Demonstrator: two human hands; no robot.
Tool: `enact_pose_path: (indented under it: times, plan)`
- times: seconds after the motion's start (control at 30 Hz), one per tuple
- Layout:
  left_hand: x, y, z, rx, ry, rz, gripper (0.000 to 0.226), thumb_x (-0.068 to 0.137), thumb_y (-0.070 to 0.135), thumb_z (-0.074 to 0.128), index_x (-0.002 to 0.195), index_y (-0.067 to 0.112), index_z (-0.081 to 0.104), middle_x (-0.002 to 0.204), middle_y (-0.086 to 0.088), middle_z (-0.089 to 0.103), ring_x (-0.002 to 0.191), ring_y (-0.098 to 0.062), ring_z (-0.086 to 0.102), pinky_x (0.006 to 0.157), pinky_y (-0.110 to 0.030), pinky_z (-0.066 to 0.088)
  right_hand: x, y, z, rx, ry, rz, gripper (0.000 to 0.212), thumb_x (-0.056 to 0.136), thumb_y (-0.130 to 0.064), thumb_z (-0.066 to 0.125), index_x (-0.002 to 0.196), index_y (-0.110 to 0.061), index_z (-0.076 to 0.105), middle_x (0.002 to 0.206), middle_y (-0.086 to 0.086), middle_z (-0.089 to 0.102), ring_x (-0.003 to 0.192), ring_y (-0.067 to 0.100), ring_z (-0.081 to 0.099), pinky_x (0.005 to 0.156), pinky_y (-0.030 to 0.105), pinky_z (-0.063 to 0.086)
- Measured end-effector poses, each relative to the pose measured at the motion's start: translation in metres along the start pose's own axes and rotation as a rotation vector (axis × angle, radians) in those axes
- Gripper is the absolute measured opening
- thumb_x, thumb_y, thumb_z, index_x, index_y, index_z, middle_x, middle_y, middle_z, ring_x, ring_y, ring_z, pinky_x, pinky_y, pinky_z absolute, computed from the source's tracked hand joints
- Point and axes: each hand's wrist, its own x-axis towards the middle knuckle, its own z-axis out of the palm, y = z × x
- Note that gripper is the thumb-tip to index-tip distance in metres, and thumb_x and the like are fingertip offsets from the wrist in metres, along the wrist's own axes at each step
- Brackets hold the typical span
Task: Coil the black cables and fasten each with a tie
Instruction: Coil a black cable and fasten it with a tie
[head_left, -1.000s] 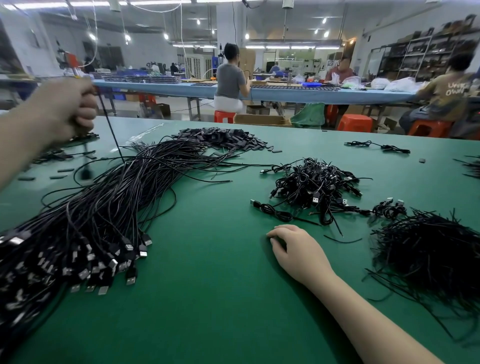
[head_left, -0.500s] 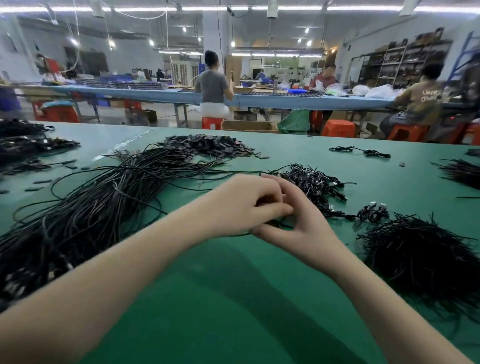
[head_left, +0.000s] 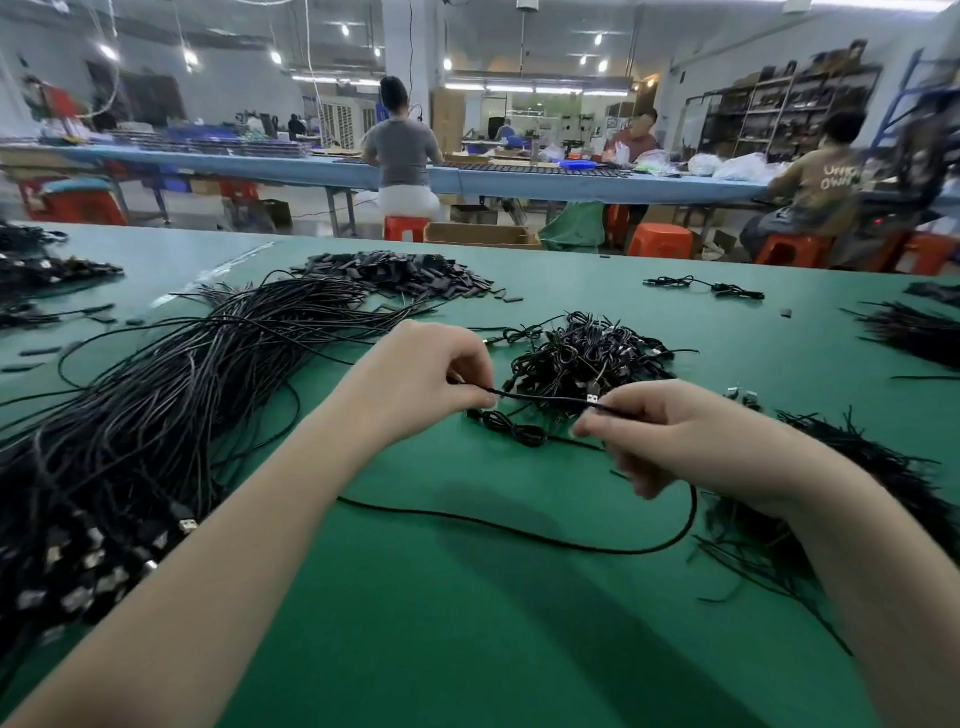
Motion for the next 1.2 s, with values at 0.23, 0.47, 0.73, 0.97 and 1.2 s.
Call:
enact_pose_path:
  times: [0.23, 0.47, 0.73, 0.97, 1.2]
  plan:
    - [0.002, 0.003, 0.003, -0.208, 0.320, 0.025, 0.012, 0.070, 0.021, 0.084, 0.073, 0.026, 0.073, 0.070, 0.018, 0.066, 0.070, 0.003, 0.060, 0.064, -0.006, 0.042, 0.020, -0.030, 0.018, 0.362, 0.006, -0.076, 0.047, 0.076, -0.065, 0.056, 0.089, -0.023, 0.073, 0.056, -0.007, 0.037, 0.046, 0.011, 0.024, 0.043, 0.020, 0.023]
    - [0.001, -0.005, -0.003, -0.057, 0.265, 0.135, 0.020, 0.074, 0.014, 0.081, 0.085, 0.031, 0.075, 0.080, 0.017, 0.068, 0.080, 0.000, 0.061, 0.073, -0.017, 0.049, 0.026, -0.037, 0.009, -0.307, 0.124, 0.081, 0.028, 0.092, -0.042, 0.056, 0.091, -0.019, 0.070, 0.070, -0.003, 0.071, 0.057, 0.014, 0.062, 0.055, 0.027, 0.052]
    - [0.000, -0.003, 0.003, -0.146, 0.314, 0.089, 0.027, 0.072, 0.026, 0.082, 0.092, 0.033, 0.066, 0.081, 0.020, 0.067, 0.082, 0.002, 0.064, 0.078, -0.032, 0.054, 0.031, -0.031, 0.032, -0.070, 0.166, -0.016, 0.036, 0.096, -0.046, 0.047, 0.086, -0.022, 0.072, 0.055, -0.007, 0.051, 0.035, 0.003, 0.033, 0.038, 0.018, 0.029]
    - [0.000, -0.004, -0.002, -0.436, -0.263, -0.478, 0.081, 0.075, 0.081, 0.031, 0.115, 0.019, 0.065, 0.113, 0.005, 0.070, 0.096, -0.006, 0.066, 0.094, -0.032, 0.049, 0.034, -0.032, 0.041, 0.201, 0.363, -0.094, 0.037, 0.100, -0.038, 0.039, 0.082, -0.021, 0.066, 0.050, -0.012, 0.043, 0.039, 0.001, 0.036, 0.046, 0.018, 0.027]
    - [0.004, 0.019, 0.000, -1.157, -0.090, -0.429, 0.059, 0.100, 0.054, 0.028, 0.093, 0.017, 0.073, 0.099, -0.009, 0.074, 0.099, -0.028, 0.069, 0.093, -0.041, 0.048, 0.034, -0.030, 0.078, 0.215, 0.043, -0.273, 0.036, 0.099, -0.030, 0.037, 0.090, -0.013, 0.067, 0.049, -0.014, 0.042, 0.047, 0.002, 0.035, 0.050, 0.020, 0.030]
